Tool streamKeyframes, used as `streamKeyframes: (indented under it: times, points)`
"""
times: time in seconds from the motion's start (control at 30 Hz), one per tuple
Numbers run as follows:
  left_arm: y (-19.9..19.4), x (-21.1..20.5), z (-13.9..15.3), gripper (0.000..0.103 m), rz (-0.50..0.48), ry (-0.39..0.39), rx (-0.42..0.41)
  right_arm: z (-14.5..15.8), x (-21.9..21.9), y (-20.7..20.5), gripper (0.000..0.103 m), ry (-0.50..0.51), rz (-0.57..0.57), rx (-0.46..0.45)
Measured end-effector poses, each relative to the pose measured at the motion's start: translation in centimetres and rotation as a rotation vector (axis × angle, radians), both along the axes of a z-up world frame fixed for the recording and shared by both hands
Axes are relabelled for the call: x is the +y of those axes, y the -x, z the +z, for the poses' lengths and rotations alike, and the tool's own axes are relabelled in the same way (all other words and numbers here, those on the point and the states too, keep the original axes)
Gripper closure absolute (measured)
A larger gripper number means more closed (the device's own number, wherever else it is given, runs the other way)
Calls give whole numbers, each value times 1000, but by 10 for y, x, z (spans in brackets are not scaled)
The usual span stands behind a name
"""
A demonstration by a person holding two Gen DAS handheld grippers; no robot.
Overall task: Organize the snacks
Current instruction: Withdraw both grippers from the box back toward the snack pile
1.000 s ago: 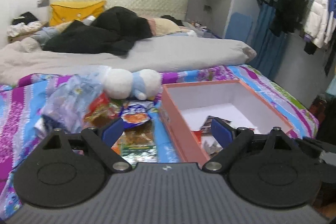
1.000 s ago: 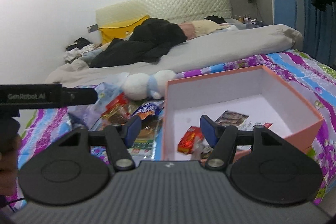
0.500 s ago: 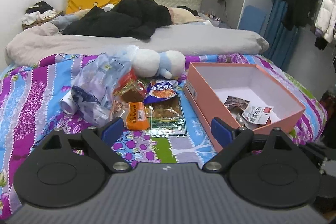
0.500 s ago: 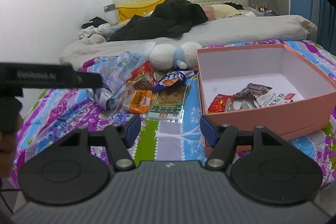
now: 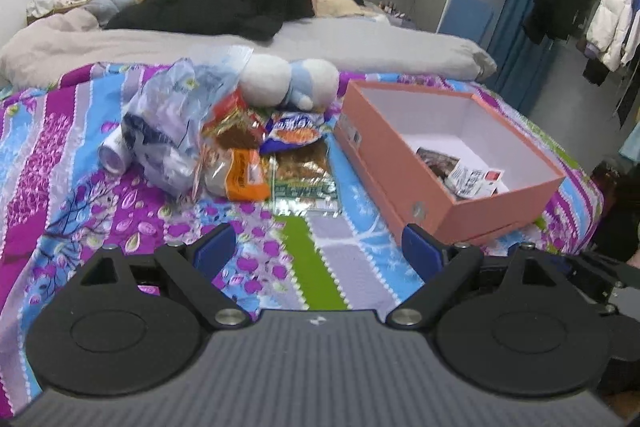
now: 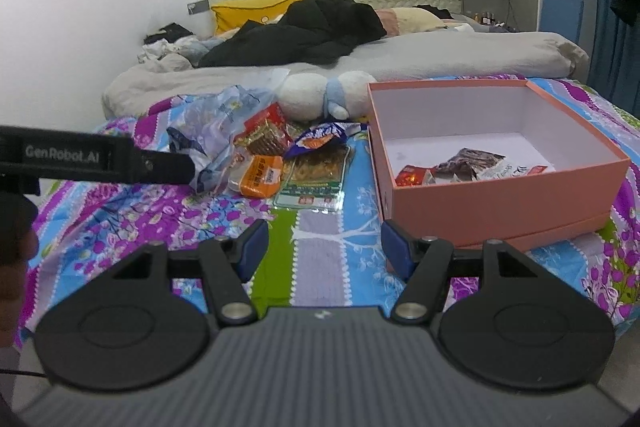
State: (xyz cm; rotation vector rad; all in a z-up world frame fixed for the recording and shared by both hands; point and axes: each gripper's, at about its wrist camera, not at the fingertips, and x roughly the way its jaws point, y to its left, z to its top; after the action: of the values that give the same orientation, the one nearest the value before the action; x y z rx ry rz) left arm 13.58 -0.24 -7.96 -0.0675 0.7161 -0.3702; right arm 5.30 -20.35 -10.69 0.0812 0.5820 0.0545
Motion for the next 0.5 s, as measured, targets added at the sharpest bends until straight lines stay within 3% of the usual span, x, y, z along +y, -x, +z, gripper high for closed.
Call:
streamKeyframes:
  times: [0.5]
  points:
    - [-45, 7, -44, 10, 43, 11, 54, -26, 3, -37, 39, 37, 37, 47]
